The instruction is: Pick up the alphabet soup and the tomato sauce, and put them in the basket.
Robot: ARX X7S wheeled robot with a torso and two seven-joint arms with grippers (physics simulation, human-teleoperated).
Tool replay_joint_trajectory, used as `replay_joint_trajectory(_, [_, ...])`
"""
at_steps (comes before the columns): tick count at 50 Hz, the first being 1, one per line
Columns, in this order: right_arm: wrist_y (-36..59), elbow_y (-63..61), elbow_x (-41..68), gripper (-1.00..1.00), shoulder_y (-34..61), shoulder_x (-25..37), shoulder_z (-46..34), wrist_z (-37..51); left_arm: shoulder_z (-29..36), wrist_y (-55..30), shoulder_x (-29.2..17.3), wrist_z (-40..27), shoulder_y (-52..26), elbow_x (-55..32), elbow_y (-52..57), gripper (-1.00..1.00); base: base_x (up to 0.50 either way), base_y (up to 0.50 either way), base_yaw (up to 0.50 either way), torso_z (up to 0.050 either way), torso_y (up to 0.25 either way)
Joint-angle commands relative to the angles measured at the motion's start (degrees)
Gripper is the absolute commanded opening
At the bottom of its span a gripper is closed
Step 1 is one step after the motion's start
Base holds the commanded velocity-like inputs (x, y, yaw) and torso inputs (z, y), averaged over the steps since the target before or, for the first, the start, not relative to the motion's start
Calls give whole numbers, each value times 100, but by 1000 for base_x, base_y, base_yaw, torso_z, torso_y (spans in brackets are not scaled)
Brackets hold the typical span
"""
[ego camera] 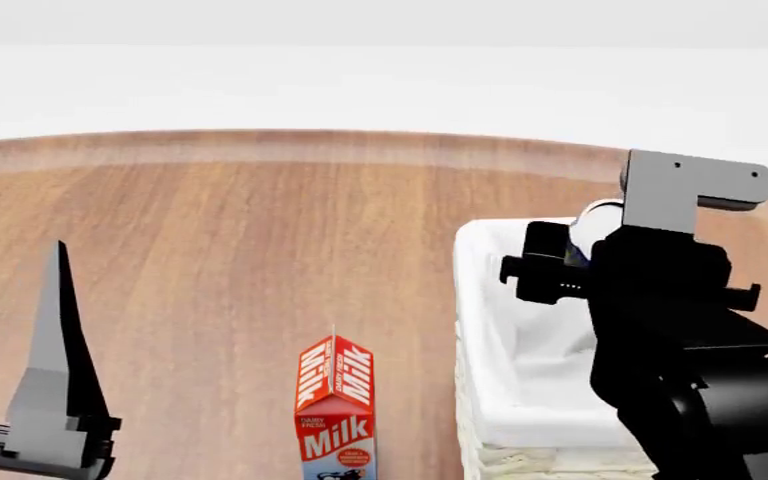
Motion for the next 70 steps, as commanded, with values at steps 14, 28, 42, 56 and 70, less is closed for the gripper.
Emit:
replay_joint_trajectory(14, [-410, 1065, -387, -100, -129, -322, 49, -267, -19, 99, -30, -32, 31, -64, -49, 100, 0, 0, 0, 0, 1])
replay_joint_trajectory(28, [-387, 1044, -399, -100, -170, -349, 3, -281, 11, 189, -39, -44, 54, -69, -134, 100, 0, 0, 0, 0, 1])
replay_joint_trajectory(42, [-326, 907, -360, -100, -154, -337, 11, -246, 32, 202, -50, -57, 34, -81, -153, 100, 0, 0, 0, 0, 1])
replay_joint_trajectory(56, [-342, 960, -380, -100, -125, -356, -2, -249, 67, 246, -57, -57, 13, -85, -221, 100, 0, 0, 0, 1, 1])
replay_joint_trajectory(70, [-252, 1184, -367, 100, -14, -418, 3, -236, 56, 308, -84, -80, 53, -104, -254, 100, 0, 0, 0, 0, 1])
